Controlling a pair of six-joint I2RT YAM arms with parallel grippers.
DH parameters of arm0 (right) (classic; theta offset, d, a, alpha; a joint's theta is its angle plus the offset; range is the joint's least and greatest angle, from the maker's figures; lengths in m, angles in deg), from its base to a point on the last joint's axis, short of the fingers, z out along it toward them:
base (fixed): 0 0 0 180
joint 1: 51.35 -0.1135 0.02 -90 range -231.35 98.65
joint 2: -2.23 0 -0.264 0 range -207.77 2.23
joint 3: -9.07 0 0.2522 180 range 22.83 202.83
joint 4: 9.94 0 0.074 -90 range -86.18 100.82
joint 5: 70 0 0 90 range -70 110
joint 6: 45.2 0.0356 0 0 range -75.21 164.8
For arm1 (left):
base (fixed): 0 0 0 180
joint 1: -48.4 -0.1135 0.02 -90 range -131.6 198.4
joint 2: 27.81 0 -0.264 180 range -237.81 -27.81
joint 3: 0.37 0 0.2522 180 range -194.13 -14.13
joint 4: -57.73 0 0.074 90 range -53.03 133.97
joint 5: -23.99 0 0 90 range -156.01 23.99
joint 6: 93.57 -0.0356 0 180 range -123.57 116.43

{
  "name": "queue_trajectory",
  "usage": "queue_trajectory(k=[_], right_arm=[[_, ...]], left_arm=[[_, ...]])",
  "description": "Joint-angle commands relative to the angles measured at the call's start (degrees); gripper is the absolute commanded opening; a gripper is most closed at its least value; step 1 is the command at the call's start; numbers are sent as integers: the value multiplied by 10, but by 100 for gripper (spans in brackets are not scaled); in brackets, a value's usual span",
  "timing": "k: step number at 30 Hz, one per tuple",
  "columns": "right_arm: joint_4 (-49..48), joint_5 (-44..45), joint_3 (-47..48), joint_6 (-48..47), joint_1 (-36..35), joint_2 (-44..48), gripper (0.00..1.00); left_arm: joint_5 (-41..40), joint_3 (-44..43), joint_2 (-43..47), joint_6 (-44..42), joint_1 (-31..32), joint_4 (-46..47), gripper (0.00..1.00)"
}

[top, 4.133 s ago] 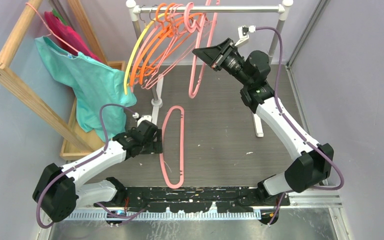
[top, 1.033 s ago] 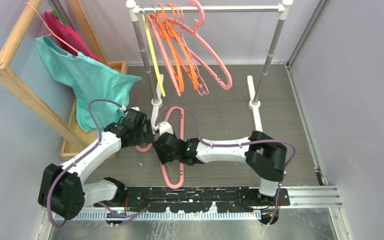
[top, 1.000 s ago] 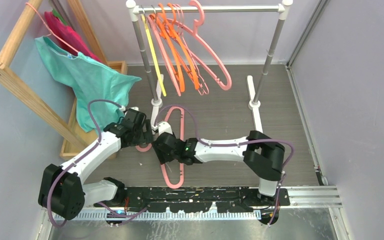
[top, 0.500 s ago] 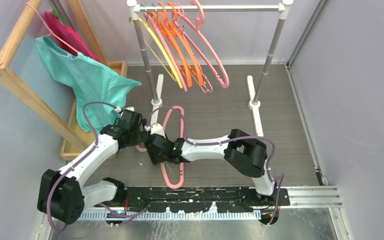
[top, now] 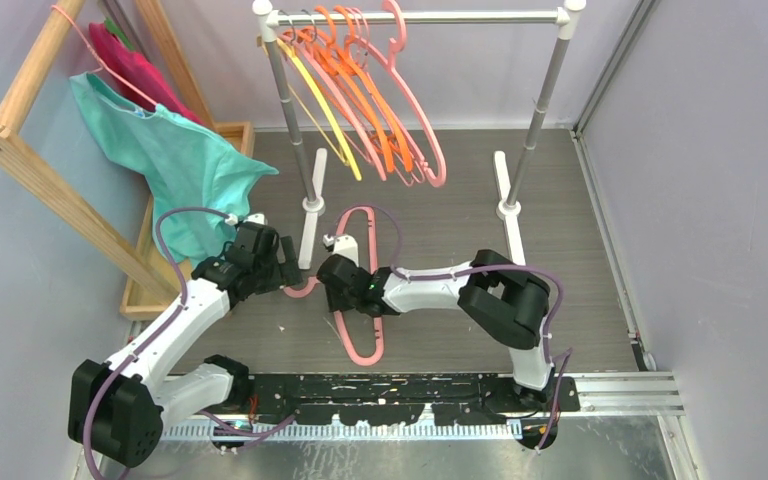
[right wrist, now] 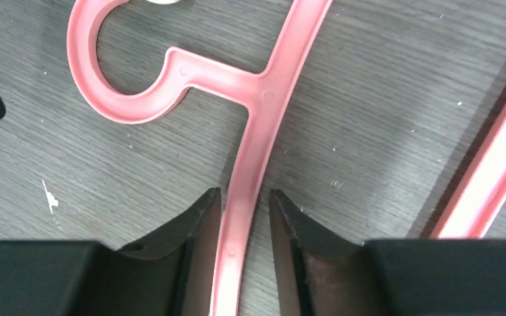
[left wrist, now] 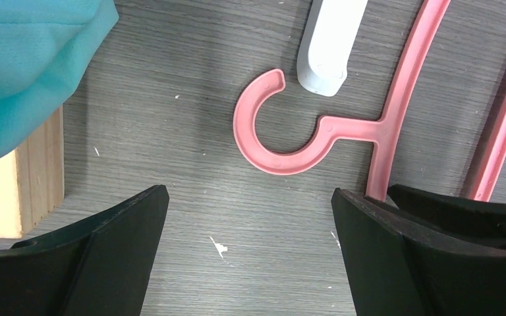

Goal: Organize the hangers

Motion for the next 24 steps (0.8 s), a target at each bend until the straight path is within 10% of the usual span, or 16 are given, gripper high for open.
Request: queue_trajectory(k=[1, 8, 24], right_arm=[[55, 9, -36, 5, 8, -21, 34], [17, -2, -100, 1, 29, 39, 2], [129, -136, -224, -91, 202, 535, 1]], left_arm=[[10, -8, 6, -2, -1, 4, 98], [12, -18, 7, 0, -1, -3, 98], [13, -46, -33, -7, -1, -1, 98]])
